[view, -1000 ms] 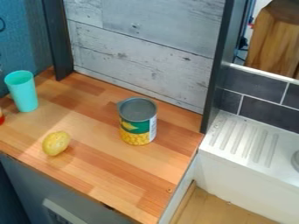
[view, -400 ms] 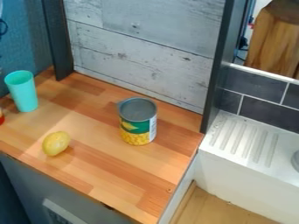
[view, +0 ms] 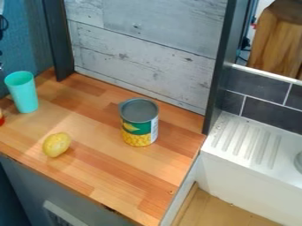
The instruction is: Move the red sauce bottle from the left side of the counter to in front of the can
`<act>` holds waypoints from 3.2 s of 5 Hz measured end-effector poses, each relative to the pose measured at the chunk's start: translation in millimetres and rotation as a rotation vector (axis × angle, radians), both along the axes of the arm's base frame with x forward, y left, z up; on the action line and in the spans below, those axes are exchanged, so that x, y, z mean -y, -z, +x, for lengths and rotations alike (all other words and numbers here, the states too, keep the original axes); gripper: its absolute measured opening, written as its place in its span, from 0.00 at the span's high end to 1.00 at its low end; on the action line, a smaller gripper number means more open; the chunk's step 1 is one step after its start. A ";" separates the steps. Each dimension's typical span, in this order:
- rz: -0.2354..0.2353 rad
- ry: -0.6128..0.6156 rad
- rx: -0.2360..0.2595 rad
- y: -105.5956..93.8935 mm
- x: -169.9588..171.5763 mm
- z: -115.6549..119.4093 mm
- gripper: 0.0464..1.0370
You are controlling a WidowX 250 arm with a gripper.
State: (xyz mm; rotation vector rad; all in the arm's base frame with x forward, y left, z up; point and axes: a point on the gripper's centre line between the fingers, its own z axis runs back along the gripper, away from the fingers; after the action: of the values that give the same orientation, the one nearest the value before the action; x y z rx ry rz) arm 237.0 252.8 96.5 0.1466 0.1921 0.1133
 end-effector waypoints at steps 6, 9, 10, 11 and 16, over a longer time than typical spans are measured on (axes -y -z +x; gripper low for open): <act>-0.165 0.217 0.116 -43.3 161.5 12.3 0.71; -0.142 0.383 0.072 -7.5 269.7 5.4 0.71; -0.109 0.376 0.090 -4.3 265.6 7.8 0.71; -0.102 0.382 0.051 4.6 263.4 7.9 0.71; -0.200 0.315 0.117 -22.4 248.9 4.5 0.03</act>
State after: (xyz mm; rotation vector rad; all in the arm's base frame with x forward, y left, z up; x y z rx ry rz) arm 241.5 3.9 118.9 -0.0306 0.0609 -0.2104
